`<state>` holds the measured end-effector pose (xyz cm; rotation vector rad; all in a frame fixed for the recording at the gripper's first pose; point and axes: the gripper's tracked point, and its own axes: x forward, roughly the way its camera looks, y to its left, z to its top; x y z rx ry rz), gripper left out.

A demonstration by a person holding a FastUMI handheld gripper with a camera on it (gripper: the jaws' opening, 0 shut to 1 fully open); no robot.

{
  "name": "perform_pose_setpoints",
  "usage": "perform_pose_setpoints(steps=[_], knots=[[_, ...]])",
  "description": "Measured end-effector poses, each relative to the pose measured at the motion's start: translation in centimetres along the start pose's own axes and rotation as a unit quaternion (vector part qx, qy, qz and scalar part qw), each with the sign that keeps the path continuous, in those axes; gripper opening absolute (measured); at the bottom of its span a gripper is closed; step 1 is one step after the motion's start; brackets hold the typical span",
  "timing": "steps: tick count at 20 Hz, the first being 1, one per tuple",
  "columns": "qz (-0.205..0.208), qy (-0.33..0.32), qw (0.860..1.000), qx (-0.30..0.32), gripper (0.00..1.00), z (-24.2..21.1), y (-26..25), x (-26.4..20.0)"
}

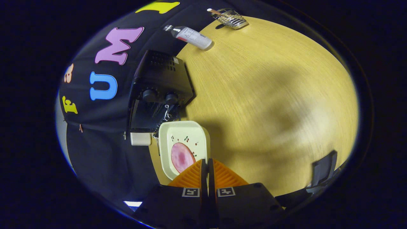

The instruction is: Open the toaster oven, put the food inside, and close the toaster oven door.

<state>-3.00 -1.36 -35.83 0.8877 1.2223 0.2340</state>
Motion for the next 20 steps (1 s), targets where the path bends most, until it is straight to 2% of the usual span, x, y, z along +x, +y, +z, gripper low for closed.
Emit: perform_pose_setpoints(steps=[7, 12, 16, 20], knots=[[0.005, -0.044, 0.998, 0.054, 0.06, -4.0, 7.1, 4.7], [0.000, -0.091, 0.989, 0.120, 0.06, -2.9, 11.3, 9.4], [-0.006, -0.145, 0.974, 0.175, 0.06, -0.4, 14.0, 12.2], [-0.013, -0.196, 0.952, 0.235, 0.06, 2.7, 16.5, 14.5]])
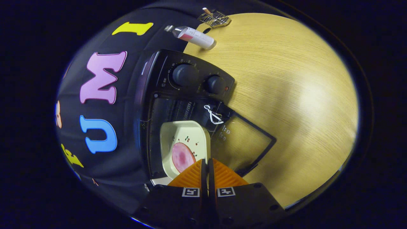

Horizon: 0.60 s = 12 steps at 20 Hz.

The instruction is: Open the toaster oven, put the food inside, and close the toaster oven door.

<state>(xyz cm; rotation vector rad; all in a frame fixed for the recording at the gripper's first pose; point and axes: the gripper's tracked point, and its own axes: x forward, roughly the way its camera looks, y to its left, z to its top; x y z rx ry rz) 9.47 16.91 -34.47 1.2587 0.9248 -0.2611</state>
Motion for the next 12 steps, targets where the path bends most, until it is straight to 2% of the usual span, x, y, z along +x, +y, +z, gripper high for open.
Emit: perform_pose_setpoints(steps=[5, 8, 12], knots=[[-0.004, -0.035, 0.995, 0.089, 0.06, -0.5, 2.8, 3.5], [-0.009, -0.052, 0.992, 0.115, 0.06, -0.7, 3.6, 5.2], [-0.039, -0.081, 0.985, 0.144, 0.06, -0.6, 2.7, 6.1]])
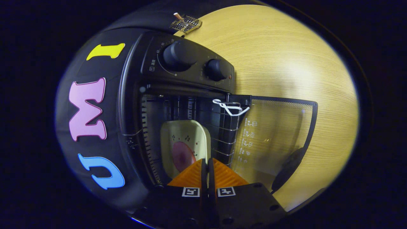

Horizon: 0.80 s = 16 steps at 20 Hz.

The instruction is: Open the toaster oven, put the food inside, and close the toaster oven door.

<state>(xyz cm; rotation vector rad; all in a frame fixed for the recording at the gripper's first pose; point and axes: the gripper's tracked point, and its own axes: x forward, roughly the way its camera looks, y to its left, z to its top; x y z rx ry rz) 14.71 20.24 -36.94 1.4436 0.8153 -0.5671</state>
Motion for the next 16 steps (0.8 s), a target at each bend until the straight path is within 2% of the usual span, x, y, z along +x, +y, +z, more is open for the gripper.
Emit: perform_pose_setpoints(steps=[2, 4, 5, 9, 10, 11, 13, 16], knots=[[0.006, -0.006, 1.000, 0.022, 0.06, -0.2, 0.2, 0.3], [0.022, -0.002, 1.000, 0.023, 0.11, -0.4, 0.6, 0.4], [0.034, 0.002, 0.999, 0.014, 0.22, -0.5, 1.1, 0.5], [0.051, 0.027, 0.997, -0.051, 0.87, -1.4, 0.5, -1.6], [0.056, 0.029, 0.995, -0.074, 0.93, -1.6, 0.2, -2.6], [0.054, 0.035, 0.992, -0.106, 0.98, -1.8, -0.5, -3.5], [0.063, 0.055, 0.981, -0.176, 0.98, -2.8, -1.0, -5.3], [0.087, 0.069, 0.955, -0.276, 0.99, -3.6, -1.4, -8.8]])
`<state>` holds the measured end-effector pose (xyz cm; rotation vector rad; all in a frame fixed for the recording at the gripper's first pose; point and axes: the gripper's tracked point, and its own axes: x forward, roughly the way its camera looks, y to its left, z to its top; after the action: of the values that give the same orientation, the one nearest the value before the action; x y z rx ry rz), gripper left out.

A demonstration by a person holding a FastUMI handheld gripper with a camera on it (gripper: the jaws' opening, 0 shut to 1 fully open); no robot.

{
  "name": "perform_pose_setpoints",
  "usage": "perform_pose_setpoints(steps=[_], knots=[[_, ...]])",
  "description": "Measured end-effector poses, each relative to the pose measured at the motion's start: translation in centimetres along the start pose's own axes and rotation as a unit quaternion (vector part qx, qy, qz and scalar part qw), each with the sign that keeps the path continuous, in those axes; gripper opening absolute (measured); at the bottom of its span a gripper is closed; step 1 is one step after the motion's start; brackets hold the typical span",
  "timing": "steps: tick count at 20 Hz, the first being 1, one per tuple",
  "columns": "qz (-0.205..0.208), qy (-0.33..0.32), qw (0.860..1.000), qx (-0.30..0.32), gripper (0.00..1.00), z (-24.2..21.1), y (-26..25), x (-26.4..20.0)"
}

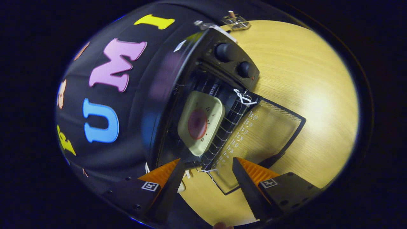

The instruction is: Open the toaster oven, put the food inside, and close the toaster oven door.

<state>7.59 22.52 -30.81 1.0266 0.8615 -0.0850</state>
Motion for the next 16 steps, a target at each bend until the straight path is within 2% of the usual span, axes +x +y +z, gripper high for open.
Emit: perform_pose_setpoints(steps=[3, 5, 7, 10, 13, 16], knots=[[-0.003, 0.023, 0.997, -0.068, 0.99, -2.0, -0.5, -2.9], [-0.020, 0.027, 0.986, -0.166, 0.99, -2.7, -1.9, -4.6], [-0.037, 0.022, 0.961, -0.274, 0.99, -3.7, -3.3, -5.3], [-0.053, 0.023, 0.922, -0.384, 0.99, -4.9, -5.1, -5.7], [-0.082, 0.025, 0.888, -0.451, 1.00, -5.3, -7.4, -5.0], [-0.104, 0.029, 0.869, -0.484, 1.00, -5.8, -9.2, -3.9]])
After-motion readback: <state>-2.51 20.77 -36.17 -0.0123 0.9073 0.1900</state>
